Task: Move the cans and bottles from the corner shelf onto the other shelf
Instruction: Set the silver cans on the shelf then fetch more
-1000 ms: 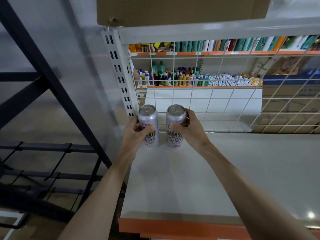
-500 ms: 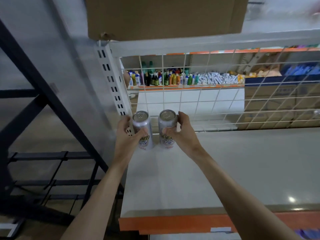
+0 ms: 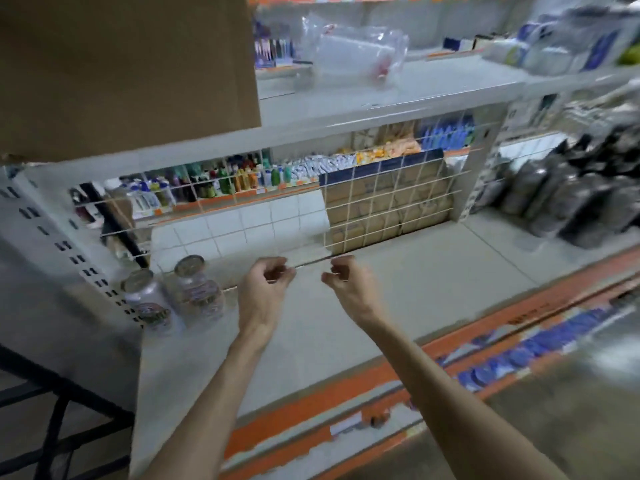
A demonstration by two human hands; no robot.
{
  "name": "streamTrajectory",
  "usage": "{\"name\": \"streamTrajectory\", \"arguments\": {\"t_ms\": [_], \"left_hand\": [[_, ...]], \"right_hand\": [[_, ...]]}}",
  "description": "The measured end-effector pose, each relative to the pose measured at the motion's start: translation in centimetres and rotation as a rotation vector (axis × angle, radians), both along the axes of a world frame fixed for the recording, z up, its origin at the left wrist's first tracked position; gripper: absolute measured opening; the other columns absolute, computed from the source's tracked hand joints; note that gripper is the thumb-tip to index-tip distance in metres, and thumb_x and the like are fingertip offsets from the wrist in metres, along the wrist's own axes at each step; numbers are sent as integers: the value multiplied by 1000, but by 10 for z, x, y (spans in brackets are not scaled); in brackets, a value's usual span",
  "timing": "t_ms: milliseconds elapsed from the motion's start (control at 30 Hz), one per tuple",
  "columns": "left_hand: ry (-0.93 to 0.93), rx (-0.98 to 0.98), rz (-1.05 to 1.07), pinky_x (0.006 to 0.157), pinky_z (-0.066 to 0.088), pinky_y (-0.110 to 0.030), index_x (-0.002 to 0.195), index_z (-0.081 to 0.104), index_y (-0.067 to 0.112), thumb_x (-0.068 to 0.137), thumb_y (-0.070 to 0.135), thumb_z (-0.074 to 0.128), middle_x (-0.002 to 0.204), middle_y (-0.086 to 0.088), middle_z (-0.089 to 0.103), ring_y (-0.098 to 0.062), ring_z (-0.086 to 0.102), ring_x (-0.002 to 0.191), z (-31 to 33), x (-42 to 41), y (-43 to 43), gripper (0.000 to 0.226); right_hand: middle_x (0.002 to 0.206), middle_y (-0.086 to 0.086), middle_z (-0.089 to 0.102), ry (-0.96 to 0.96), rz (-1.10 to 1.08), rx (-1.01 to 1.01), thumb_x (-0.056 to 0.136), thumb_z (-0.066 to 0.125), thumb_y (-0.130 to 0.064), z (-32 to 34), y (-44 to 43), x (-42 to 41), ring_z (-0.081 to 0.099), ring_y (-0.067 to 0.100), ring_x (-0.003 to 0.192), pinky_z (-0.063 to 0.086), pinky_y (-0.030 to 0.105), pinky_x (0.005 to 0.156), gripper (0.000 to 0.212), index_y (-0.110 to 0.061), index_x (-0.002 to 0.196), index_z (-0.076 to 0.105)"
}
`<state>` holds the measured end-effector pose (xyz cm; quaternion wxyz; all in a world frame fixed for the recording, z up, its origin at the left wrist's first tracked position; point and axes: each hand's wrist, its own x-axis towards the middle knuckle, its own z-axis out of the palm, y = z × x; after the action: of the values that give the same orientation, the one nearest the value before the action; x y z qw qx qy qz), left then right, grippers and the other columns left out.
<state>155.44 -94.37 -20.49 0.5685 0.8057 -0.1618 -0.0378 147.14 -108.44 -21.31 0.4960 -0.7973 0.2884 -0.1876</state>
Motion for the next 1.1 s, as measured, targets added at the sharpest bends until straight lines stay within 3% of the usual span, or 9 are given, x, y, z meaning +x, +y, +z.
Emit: {"name": "streamTrajectory", "arguments": {"t_ms": [133,300,400,500,567,900,1100], "left_hand": [[54,118,-136,85,49,-22,107,73,14,83,21,79,97,4,73,-13,68,92,-5,-54,-77,25],[71,200,-267,90,52,-30,105,74,14,83,22,79,101,-3,75,-18,68,95,-6,-124,-178,24],[90,245,-359,89,52,-29,105,74,12,82,21,80,100,-6,76,-20,70,96,-2,-166,-239,26],[106,251,-435,80,53,-27,102,74,13,81,21,80,92,-3,76,-19,72,88,3,-203,-291,23],[100,247,-470,81,55,-29,102,74,13,82,21,80,94,-5,76,-18,71,87,8,-221,-321,23],[77,183,-514,87,58,-34,105,74,12,84,23,79,94,-6,75,-18,69,82,7,-229,-460,24],[103,169,-515,87,58,-36,108,73,12,85,23,78,98,-7,75,-16,68,82,-23,-201,-542,26]], "right_hand": [[105,9,67,43,-96,-36,89,69,-20,9,-78,-77,63,19,96,44,22,80,32,-3,116,64],[106,12,68,79,-222,-5,88,70,-20,20,-176,-181,64,23,100,49,34,91,34,-3,117,63],[105,8,69,94,-330,-11,87,71,-22,27,-230,-239,64,22,98,49,30,88,34,-5,115,64],[105,4,66,95,-390,18,88,70,-26,32,-272,-285,64,21,93,52,35,85,35,-7,116,62],[105,2,63,113,-422,-6,88,69,-27,34,-296,-307,59,17,94,45,27,82,34,-7,115,61],[101,2,63,123,-479,1,88,70,-31,15,-416,-331,59,17,91,41,23,69,34,-6,111,60],[101,5,65,160,-477,3,87,71,-29,-10,-502,-304,62,20,95,50,33,82,36,-6,113,61]]}}
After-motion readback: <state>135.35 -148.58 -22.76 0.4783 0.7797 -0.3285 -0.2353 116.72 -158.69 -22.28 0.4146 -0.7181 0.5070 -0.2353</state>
